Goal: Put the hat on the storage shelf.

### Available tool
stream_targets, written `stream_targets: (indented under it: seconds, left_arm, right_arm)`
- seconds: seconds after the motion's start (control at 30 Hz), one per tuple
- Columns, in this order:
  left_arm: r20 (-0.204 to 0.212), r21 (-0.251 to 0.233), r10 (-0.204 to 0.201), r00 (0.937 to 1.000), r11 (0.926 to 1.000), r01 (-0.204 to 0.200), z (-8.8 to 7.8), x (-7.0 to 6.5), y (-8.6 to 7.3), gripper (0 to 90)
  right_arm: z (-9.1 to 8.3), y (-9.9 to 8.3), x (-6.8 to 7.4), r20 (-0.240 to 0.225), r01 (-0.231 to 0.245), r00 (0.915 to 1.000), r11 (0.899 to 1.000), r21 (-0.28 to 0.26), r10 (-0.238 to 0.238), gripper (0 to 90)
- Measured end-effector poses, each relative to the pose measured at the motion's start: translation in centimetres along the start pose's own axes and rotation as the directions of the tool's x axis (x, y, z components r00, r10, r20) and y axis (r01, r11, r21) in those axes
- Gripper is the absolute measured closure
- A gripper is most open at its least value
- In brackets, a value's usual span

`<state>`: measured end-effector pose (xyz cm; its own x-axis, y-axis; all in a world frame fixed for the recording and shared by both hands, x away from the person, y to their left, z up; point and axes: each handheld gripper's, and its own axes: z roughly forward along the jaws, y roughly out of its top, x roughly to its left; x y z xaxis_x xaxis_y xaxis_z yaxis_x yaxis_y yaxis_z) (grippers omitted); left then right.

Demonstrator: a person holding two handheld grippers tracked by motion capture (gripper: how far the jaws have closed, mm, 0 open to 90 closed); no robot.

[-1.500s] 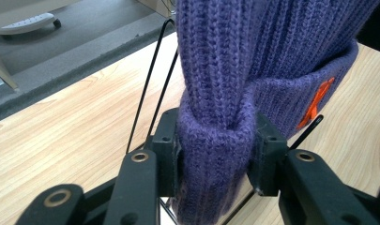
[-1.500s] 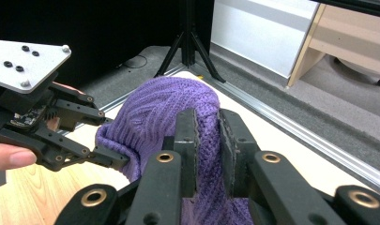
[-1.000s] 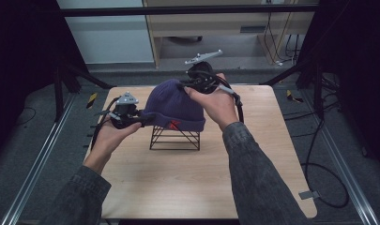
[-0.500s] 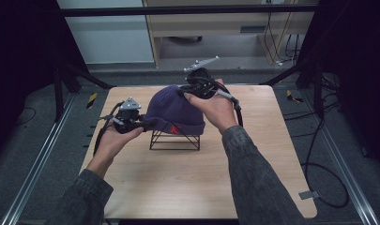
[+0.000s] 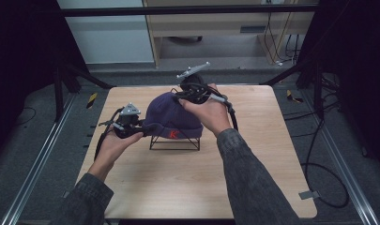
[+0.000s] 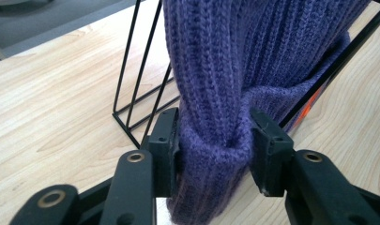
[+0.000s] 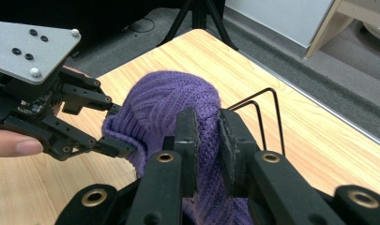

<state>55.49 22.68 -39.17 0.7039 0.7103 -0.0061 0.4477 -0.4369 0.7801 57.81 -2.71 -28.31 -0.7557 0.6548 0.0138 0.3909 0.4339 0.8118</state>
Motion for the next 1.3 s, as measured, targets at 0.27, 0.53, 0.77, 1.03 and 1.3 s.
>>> stream_targets:
  seconds: [0.27,0.53,0.77,1.03,1.3]
  left_arm:
    - [0.006,-0.022,-0.023,0.9997,0.9995,0.023,0.0,0.2,-0.6,51.9]
    - [-0.007,-0.014,-0.019,0.9998,0.9997,0.019,-0.2,0.4,-0.9,64.6]
    - [-0.018,-0.003,-0.037,0.9991,0.9993,0.037,-0.2,0.6,-1.2,76.4]
    - [-0.024,0.011,-0.03,0.9993,0.9995,0.03,-0.1,0.5,-1.2,79.9]
    - [-0.026,0.031,-0.032,0.9992,0.999,0.033,0.1,0.5,-1.4,81.2]
  right_arm:
    - [1.4,-0.3,0.8,-0.02,0.019,0.9996,0.999,0.035,-0.019,78.9]
    - [2.1,-0.5,1.3,-0.031,0.027,0.9992,0.999,0.047,-0.026,78.9]
    - [2.3,-0.7,1.4,-0.036,0.028,0.999,0.998,0.056,-0.026,78.9]
    - [2.5,-1.2,1.2,-0.041,0.026,0.9989,0.997,0.078,-0.023,78.4]
    - [2.8,-1.7,1.2,-0.049,0.024,0.9986,0.995,0.1,-0.02,78.0]
